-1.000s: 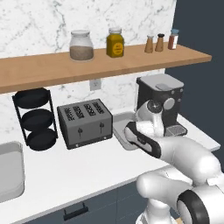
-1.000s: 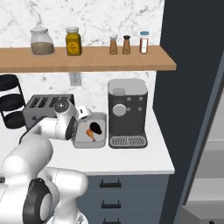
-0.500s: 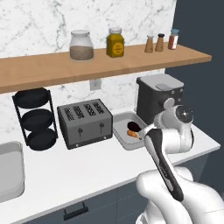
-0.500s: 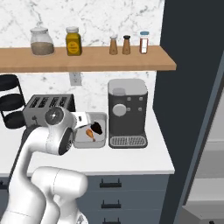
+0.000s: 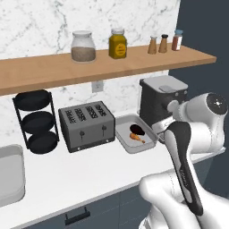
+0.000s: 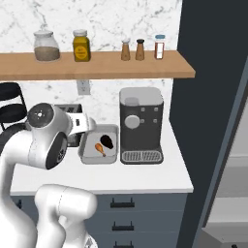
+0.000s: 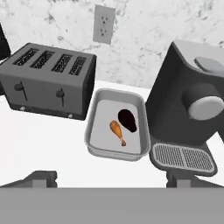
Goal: Place one avocado and one chicken drumstick in each tupperware on the nearby counter, to pack two identical lunches.
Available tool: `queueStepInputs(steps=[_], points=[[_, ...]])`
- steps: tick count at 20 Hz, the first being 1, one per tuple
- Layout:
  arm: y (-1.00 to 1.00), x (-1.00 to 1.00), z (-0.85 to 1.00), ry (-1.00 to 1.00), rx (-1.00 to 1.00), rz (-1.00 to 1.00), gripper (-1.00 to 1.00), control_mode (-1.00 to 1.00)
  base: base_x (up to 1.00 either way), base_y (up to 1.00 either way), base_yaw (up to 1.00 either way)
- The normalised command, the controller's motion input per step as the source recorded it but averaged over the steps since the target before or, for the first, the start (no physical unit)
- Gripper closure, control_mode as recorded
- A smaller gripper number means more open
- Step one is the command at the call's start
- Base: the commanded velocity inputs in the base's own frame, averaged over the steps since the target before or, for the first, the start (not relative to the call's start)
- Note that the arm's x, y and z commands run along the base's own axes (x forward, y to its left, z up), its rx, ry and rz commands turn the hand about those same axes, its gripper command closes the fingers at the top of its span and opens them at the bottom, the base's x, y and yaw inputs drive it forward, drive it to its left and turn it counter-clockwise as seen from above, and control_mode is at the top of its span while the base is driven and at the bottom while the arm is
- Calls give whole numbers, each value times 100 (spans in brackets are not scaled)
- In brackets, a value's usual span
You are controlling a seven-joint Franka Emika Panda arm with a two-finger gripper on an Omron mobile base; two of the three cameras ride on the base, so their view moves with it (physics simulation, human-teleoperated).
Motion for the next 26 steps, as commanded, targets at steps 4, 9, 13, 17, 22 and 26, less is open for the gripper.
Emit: queueStepInputs(steps=[4, 9, 13, 17, 22, 26], points=[[9, -80, -18, 0, -3, -5, -100, -100, 0, 0, 0], [0, -18, -5, 0, 0, -1, -100, 100, -80, -7, -8], [0, 0, 0, 0, 0, 0, -100, 100, -81, -68, -24], [0, 0, 0, 0, 0, 0, -100, 100, -19, -100, -20], [0, 0, 0, 0, 0, 0, -100, 100, 2, -100, -18], [0, 0, 0, 0, 0, 0, -100, 100, 27, -80, -8]])
